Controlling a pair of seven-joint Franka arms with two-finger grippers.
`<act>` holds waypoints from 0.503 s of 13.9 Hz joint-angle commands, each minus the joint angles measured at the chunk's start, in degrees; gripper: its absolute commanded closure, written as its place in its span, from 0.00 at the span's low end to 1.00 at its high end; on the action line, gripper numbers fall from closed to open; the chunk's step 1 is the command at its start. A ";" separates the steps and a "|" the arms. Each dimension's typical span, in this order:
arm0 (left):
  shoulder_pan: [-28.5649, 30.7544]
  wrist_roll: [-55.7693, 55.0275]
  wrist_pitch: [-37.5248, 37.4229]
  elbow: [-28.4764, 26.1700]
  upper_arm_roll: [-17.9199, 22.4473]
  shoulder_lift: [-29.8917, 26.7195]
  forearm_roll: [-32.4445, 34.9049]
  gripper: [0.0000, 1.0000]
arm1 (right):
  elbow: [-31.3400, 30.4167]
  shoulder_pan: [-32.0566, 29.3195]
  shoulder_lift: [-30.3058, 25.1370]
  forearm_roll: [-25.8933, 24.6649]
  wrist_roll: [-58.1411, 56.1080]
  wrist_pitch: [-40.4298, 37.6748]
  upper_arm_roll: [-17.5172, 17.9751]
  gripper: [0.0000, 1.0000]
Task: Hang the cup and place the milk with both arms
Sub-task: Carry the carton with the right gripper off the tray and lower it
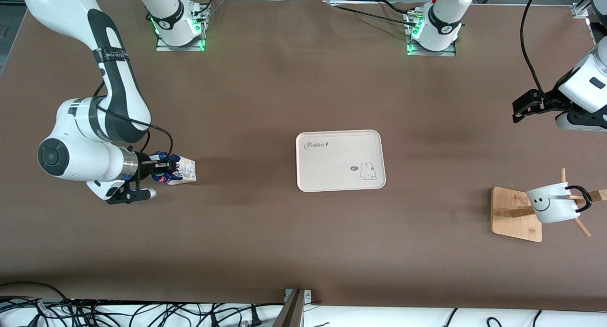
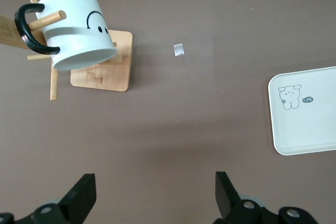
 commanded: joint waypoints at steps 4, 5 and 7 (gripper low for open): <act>0.12 -0.21 -1.41 1.97 -0.13 0.92 -0.81 0.00 | -1.29 -0.22 -1.87 0.10 -0.67 0.94 -0.29 0.00; 0.12 -0.21 -1.41 2.06 -0.04 0.92 -0.81 0.00 | -0.67 -0.22 -1.95 0.09 -0.76 0.94 -0.29 0.00; 0.12 -0.21 -1.59 1.97 0.04 0.92 -0.81 0.00 | 1.61 -0.22 -2.04 -1.22 -0.85 0.59 -0.37 0.00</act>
